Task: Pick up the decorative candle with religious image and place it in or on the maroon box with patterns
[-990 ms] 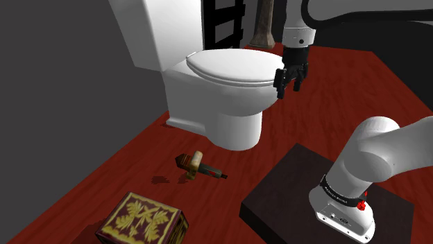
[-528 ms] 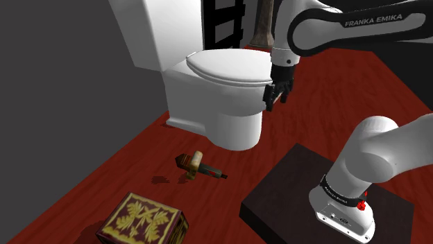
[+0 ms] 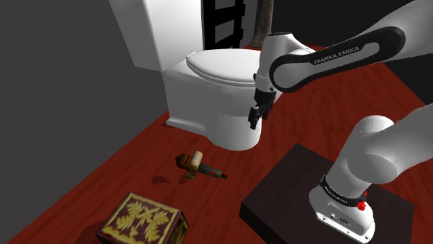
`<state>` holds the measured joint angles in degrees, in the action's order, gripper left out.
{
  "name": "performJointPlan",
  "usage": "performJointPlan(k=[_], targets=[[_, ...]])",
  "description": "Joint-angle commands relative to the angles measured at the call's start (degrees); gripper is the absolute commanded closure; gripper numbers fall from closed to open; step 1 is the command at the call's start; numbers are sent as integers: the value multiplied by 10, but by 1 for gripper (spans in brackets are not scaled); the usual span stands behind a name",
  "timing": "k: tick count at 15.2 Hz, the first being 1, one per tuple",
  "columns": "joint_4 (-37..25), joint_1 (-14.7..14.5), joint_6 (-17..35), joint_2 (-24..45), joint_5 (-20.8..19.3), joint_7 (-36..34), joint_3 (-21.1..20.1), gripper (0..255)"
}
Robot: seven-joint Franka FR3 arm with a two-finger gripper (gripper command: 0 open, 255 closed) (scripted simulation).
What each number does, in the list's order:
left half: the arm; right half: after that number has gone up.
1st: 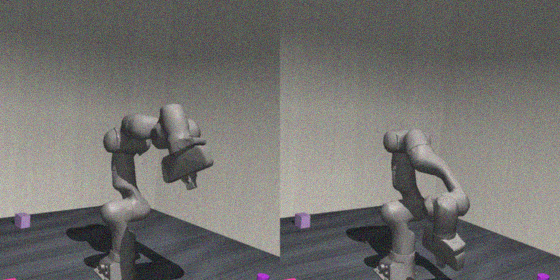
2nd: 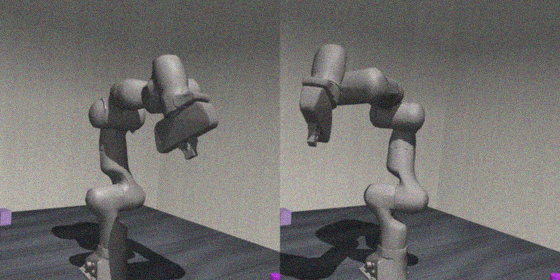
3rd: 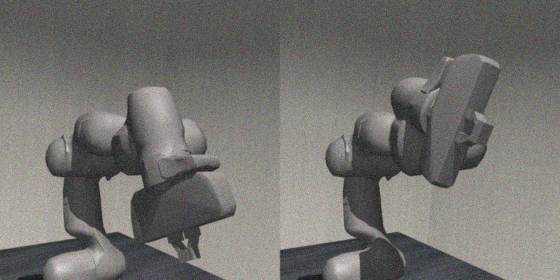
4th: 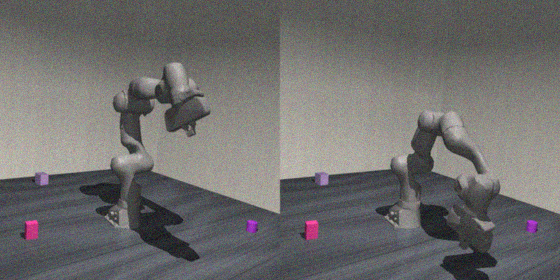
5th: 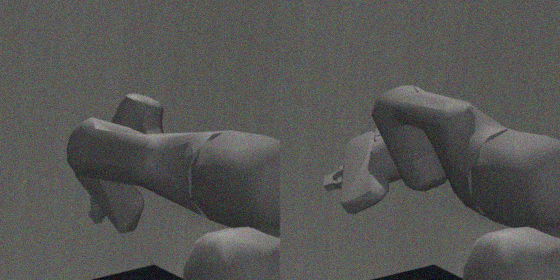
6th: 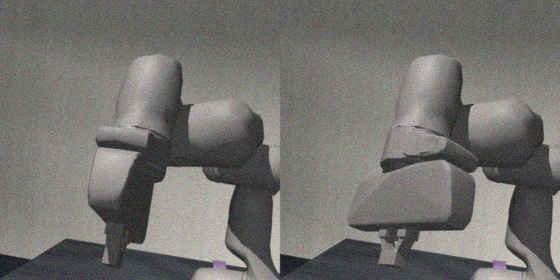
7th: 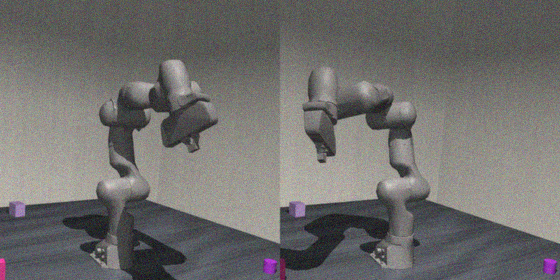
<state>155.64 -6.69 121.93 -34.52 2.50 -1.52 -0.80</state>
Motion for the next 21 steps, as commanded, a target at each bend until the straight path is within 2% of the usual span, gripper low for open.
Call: performJointPlan(k=[1, 7, 14, 18, 21], targets=[[12, -8, 66, 39, 3, 16, 0, 0], [19, -39, 243, 174, 19, 59, -4, 0], [-23, -74, 426, 358, 60, 129, -13, 0], [-69, -75, 509, 462, 91, 179, -38, 0], [-111, -69, 560, 538, 94, 202, -58, 0]])
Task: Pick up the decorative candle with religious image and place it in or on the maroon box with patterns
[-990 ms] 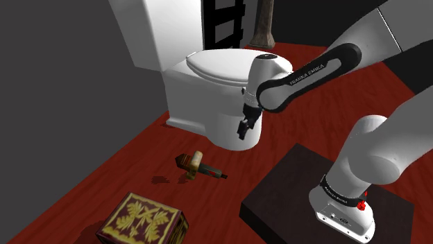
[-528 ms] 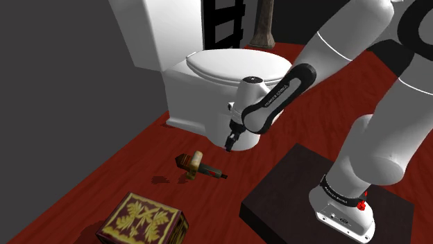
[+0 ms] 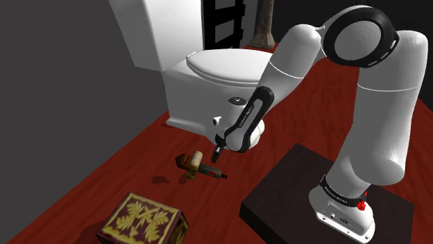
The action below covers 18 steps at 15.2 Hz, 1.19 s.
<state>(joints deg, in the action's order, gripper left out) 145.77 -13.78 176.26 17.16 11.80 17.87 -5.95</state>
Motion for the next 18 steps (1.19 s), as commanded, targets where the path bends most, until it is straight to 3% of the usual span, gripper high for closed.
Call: performJointPlan(k=[1, 6, 14, 18], targets=[[-27, 2, 32, 46, -3, 13, -11, 0], [-113, -11, 92, 163, -24, 34, -19, 0], [-170, -21, 116, 242, -28, 37, -13, 0], [-174, -21, 117, 247, -29, 37, -13, 0]])
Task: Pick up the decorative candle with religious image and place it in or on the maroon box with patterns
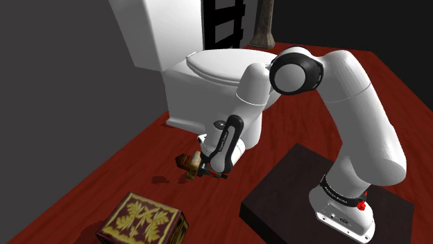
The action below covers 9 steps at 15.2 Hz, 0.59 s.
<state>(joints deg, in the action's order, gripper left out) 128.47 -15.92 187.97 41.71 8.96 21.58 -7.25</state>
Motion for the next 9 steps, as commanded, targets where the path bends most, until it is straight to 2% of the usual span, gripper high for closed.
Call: performJointPlan(k=[1, 4, 5, 9], targets=[[-1, 0, 0, 1, 0, 0, 0, 0], [-1, 0, 0, 1, 0, 0, 0, 0], [-1, 0, 0, 1, 0, 0, 0, 255], [-1, 0, 0, 2, 0, 0, 0, 255]])
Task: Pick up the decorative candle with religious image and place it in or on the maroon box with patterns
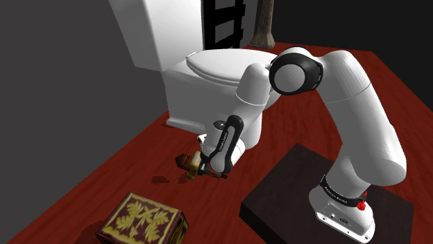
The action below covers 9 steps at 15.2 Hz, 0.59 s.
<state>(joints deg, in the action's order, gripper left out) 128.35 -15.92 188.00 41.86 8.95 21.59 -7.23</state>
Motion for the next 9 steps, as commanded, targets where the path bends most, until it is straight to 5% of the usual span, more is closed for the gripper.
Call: performJointPlan(k=[1, 9], targets=[[0, 0, 0, 0, 0, 0, 0, 255], [17, -1, -18, -35, 2, -2, 1, 255]])
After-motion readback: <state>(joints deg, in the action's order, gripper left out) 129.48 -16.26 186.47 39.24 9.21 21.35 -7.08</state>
